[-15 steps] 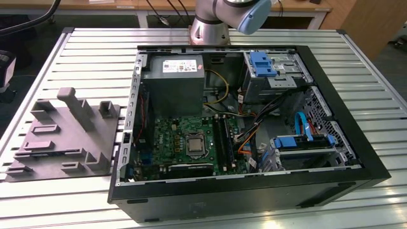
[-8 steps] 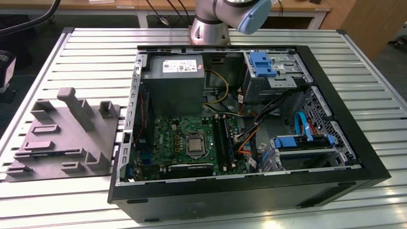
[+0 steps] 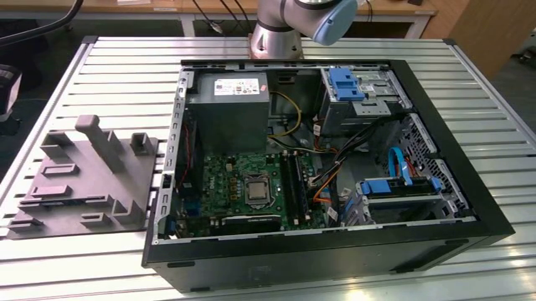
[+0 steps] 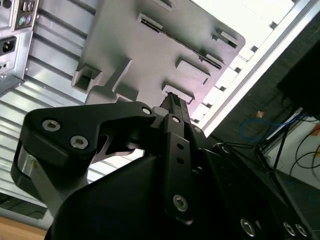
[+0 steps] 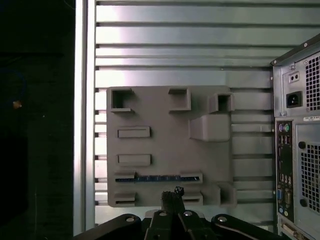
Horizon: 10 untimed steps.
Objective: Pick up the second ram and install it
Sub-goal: 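Pick up the second ram and move it above second insertion slot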
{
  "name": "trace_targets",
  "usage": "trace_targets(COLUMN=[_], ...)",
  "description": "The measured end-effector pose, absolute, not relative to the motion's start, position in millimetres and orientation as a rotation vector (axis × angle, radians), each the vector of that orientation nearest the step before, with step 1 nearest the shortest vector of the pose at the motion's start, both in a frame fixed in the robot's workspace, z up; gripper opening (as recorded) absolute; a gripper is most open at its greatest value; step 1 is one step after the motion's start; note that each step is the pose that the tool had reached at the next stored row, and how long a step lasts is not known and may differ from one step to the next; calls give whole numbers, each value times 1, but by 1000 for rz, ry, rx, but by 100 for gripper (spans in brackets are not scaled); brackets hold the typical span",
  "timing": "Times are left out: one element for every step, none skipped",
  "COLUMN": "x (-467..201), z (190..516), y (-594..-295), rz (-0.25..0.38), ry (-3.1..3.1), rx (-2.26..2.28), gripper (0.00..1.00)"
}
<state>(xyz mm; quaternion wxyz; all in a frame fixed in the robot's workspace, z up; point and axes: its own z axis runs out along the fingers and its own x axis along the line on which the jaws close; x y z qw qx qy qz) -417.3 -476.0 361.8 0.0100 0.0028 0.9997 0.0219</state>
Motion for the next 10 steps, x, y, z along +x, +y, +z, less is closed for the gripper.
trace_targets(x=[-417, -417, -417, -417, -417, -417, -417, -417, -417, -417], z=[362, 362, 362, 361, 361, 361, 361, 361, 361, 361], y=[-476, -476, -476, -476, -476, -476, -476, -476, -476, -476], rz=[68, 69, 69, 69, 70, 70, 70, 70, 71, 71], ry=[3121, 3121, 3121, 3121, 3120, 3119, 3118, 3116, 3115, 3113], rx=[-20, -49, -77, -105, -133, -162, -189, -218, -247, -276], gripper=[10, 10, 10, 10, 10, 10, 10, 10, 10, 10])
